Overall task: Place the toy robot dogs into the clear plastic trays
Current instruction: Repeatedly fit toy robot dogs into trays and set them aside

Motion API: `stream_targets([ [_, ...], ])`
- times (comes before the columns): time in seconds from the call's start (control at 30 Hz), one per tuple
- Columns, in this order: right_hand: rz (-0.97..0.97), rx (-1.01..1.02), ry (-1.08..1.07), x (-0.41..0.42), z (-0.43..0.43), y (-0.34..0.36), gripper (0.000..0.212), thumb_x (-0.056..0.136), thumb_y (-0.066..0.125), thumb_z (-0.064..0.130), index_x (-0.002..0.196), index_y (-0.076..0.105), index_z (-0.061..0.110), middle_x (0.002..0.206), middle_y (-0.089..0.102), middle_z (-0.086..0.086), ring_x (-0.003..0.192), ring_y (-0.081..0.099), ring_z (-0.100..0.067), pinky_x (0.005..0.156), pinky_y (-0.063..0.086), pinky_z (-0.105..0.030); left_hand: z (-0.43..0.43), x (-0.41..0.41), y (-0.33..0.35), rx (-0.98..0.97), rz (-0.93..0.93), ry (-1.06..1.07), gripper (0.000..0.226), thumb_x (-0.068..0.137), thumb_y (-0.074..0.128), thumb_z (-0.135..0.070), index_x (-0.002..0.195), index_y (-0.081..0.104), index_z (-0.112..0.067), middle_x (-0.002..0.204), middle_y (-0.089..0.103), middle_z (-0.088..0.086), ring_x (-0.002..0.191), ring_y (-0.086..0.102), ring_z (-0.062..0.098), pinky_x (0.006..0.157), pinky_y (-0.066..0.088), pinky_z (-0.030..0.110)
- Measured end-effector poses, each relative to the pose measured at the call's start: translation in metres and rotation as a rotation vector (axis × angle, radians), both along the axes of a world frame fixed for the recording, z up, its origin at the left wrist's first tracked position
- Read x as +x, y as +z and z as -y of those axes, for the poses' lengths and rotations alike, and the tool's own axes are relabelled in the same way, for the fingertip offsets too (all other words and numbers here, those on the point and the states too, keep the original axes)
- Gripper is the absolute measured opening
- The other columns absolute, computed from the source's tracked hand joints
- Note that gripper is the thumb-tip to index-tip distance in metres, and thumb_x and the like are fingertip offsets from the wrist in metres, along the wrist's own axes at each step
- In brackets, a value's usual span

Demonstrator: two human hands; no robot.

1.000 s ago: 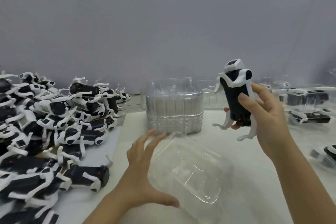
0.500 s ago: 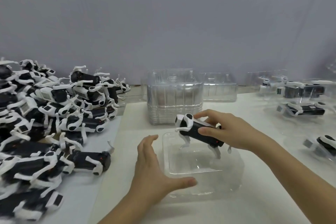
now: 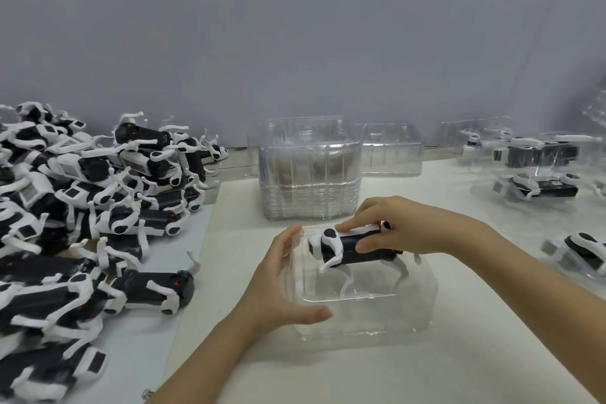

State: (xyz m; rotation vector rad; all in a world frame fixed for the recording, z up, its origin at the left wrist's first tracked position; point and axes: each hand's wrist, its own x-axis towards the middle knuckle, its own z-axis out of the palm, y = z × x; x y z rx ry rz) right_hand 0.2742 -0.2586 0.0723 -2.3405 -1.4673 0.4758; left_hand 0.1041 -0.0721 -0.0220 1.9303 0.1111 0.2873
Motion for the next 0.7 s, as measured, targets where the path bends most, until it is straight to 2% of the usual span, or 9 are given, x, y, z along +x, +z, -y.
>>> stream_targets([
  [0.07, 0.056, -0.047, 0.012, 0.001, -0.003, -0.001, 0.038, 0.092, 0.063, 0.040, 0.127, 0.056, 0.052, 0.113, 0.052, 0.019, 0.088, 0.047, 0.006, 0.074, 0.036, -0.013, 0.000, 0.001, 0.000, 0.009, -0.001, 0.007, 0.118, 0.040, 0.093, -0.043, 0.141, 0.031, -0.040, 0.141, 0.044, -0.022, 0.134, 0.040, -0.001, 0.106, 0.035, 0.016],
  [0.17, 0.192, -0.100, 0.076, -0.003, -0.007, -0.009, 0.039, 0.092, 0.062, 0.041, 0.130, 0.055, 0.049, 0.115, 0.053, 0.012, 0.084, 0.043, 0.006, 0.073, 0.035, -0.016, -0.001, 0.001, -0.003, 0.020, -0.006, 0.001, 0.118, 0.040, 0.093, -0.045, 0.140, 0.030, -0.044, 0.141, 0.041, -0.029, 0.135, 0.036, -0.005, 0.105, 0.034, 0.014],
  [0.23, 0.223, -0.045, 0.096, -0.007, -0.009, -0.017, 0.041, 0.091, 0.064, 0.040, 0.130, 0.056, 0.047, 0.115, 0.053, 0.013, 0.086, 0.039, 0.004, 0.075, 0.033, -0.017, -0.002, 0.001, -0.003, 0.001, -0.013, -0.008, 0.117, 0.041, 0.093, -0.045, 0.139, 0.030, -0.046, 0.140, 0.039, -0.034, 0.136, 0.034, -0.007, 0.106, 0.033, 0.013],
  [0.3, 0.207, 0.063, 0.089, -0.009, -0.008, -0.024, 0.040, 0.089, 0.068, 0.039, 0.128, 0.060, 0.042, 0.114, 0.056, 0.012, 0.093, 0.038, 0.002, 0.079, 0.031, -0.011, -0.002, 0.001, -0.003, -0.009, -0.019, -0.015, 0.116, 0.042, 0.093, -0.044, 0.138, 0.029, -0.047, 0.138, 0.038, -0.037, 0.137, 0.031, -0.008, 0.106, 0.032, 0.010],
  [0.37, 0.232, 0.145, 0.084, -0.009, -0.007, -0.030, 0.038, 0.087, 0.069, 0.042, 0.124, 0.064, 0.040, 0.110, 0.059, 0.012, 0.093, 0.037, 0.002, 0.087, 0.026, -0.011, -0.003, 0.001, -0.004, -0.017, -0.015, -0.021, 0.115, 0.042, 0.093, -0.045, 0.138, 0.030, -0.046, 0.141, 0.037, -0.034, 0.139, 0.029, -0.008, 0.108, 0.031, 0.012],
  [0.47, 0.363, 0.151, 0.100, -0.010, -0.003, -0.036, 0.038, 0.087, 0.065, 0.052, 0.124, 0.064, 0.041, 0.105, 0.063, 0.015, 0.093, 0.037, 0.001, 0.090, 0.024, -0.027, -0.004, 0.000, -0.005, -0.021, -0.008, -0.007, 0.115, 0.039, 0.093, -0.054, 0.135, 0.030, -0.054, 0.146, 0.034, -0.029, 0.141, 0.026, -0.005, 0.114, 0.028, 0.022],
  [0.6, 0.670, 0.132, 0.102, -0.015, -0.001, -0.036, 0.035, 0.082, 0.068, 0.054, 0.115, 0.069, 0.044, 0.108, 0.059, 0.001, 0.093, 0.052, -0.022, 0.086, 0.034, -0.036, -0.003, 0.000, -0.005, 0.007, -0.001, 0.015, 0.112, 0.039, 0.090, -0.063, 0.132, 0.028, -0.063, 0.142, 0.033, -0.037, 0.139, 0.026, -0.009, 0.107, 0.029, 0.009],
  [0.67, 0.614, 0.172, 0.039, -0.016, 0.003, -0.034, 0.042, 0.082, 0.061, 0.063, 0.122, 0.062, 0.049, 0.118, 0.049, 0.004, 0.100, 0.043, -0.018, 0.094, 0.033, -0.036, -0.002, -0.002, -0.006, 0.002, 0.002, 0.009, 0.117, 0.039, 0.090, -0.064, 0.135, 0.025, -0.061, 0.148, 0.029, -0.032, 0.141, 0.022, -0.008, 0.112, 0.026, 0.017],
  [0.7, 0.457, 0.217, -0.038, -0.017, 0.008, -0.033, 0.048, 0.082, 0.053, 0.068, 0.128, 0.054, 0.055, 0.121, 0.042, 0.011, 0.104, 0.035, -0.012, 0.099, 0.029, -0.029, -0.002, -0.002, -0.007, -0.008, 0.007, -0.012, 0.122, 0.038, 0.090, -0.066, 0.140, 0.022, -0.057, 0.151, 0.026, -0.029, 0.143, 0.019, -0.007, 0.115, 0.023, 0.022],
])
